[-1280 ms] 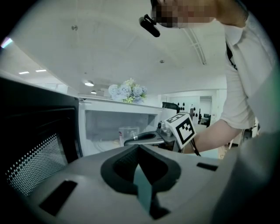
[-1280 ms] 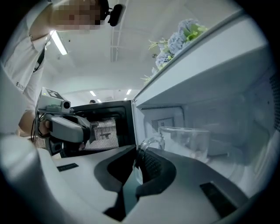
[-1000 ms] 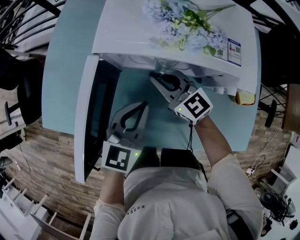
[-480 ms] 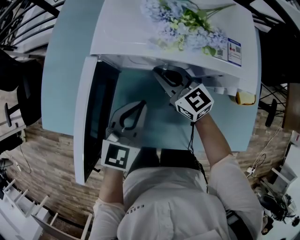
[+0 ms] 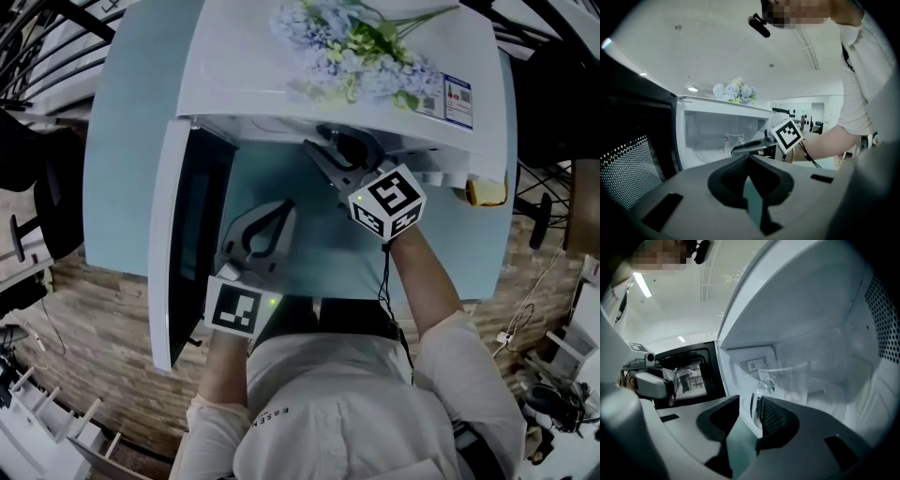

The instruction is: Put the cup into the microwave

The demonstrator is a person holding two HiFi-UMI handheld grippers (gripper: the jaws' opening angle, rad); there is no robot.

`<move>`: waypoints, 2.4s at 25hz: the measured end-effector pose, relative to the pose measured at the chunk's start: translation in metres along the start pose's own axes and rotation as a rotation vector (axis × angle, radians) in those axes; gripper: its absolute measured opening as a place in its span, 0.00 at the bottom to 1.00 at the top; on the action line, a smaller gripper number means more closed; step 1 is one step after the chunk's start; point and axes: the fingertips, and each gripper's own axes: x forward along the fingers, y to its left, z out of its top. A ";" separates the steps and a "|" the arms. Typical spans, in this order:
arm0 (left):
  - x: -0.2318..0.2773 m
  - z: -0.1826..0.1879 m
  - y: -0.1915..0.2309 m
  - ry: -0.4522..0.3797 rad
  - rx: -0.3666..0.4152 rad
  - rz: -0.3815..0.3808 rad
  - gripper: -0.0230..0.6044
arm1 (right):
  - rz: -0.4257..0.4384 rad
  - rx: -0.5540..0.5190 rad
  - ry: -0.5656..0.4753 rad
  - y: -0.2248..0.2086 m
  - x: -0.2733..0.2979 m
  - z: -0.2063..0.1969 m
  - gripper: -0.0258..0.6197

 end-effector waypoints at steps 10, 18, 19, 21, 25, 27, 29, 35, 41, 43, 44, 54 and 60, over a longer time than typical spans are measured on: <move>0.002 -0.002 -0.004 0.004 -0.002 -0.019 0.04 | -0.111 0.065 -0.042 -0.008 -0.016 -0.001 0.22; 0.001 -0.003 -0.005 -0.005 -0.006 -0.024 0.04 | -0.054 0.034 0.023 -0.006 -0.008 0.001 0.22; 0.001 -0.003 -0.005 -0.004 -0.009 -0.024 0.04 | -0.057 0.031 0.021 -0.005 -0.007 0.002 0.22; 0.001 -0.004 -0.007 -0.001 -0.010 -0.030 0.04 | -0.068 0.054 0.003 -0.007 -0.010 0.000 0.22; 0.002 -0.006 -0.011 0.005 0.001 -0.046 0.04 | -0.056 0.105 -0.043 -0.013 -0.022 -0.006 0.22; 0.003 -0.008 -0.010 0.008 -0.007 -0.043 0.04 | -0.054 0.089 -0.044 -0.015 -0.027 -0.008 0.22; 0.003 -0.009 -0.009 0.007 -0.011 -0.041 0.04 | -0.064 0.080 -0.038 -0.017 -0.033 -0.010 0.22; 0.005 0.006 -0.011 -0.010 0.015 -0.048 0.04 | -0.126 0.112 -0.069 -0.009 -0.061 0.000 0.22; -0.008 0.039 -0.020 -0.042 0.058 -0.037 0.04 | -0.192 0.118 -0.125 0.019 -0.096 0.031 0.12; -0.011 0.052 -0.020 -0.068 0.081 -0.034 0.04 | -0.209 0.100 -0.152 0.023 -0.105 0.045 0.09; -0.014 0.058 -0.021 -0.074 0.088 -0.031 0.04 | -0.212 0.093 -0.163 0.027 -0.111 0.052 0.08; -0.054 0.111 -0.025 -0.127 0.162 -0.001 0.04 | -0.233 -0.014 -0.266 0.068 -0.160 0.122 0.07; -0.072 0.137 -0.031 -0.173 0.226 -0.008 0.04 | -0.235 -0.065 -0.303 0.086 -0.175 0.141 0.06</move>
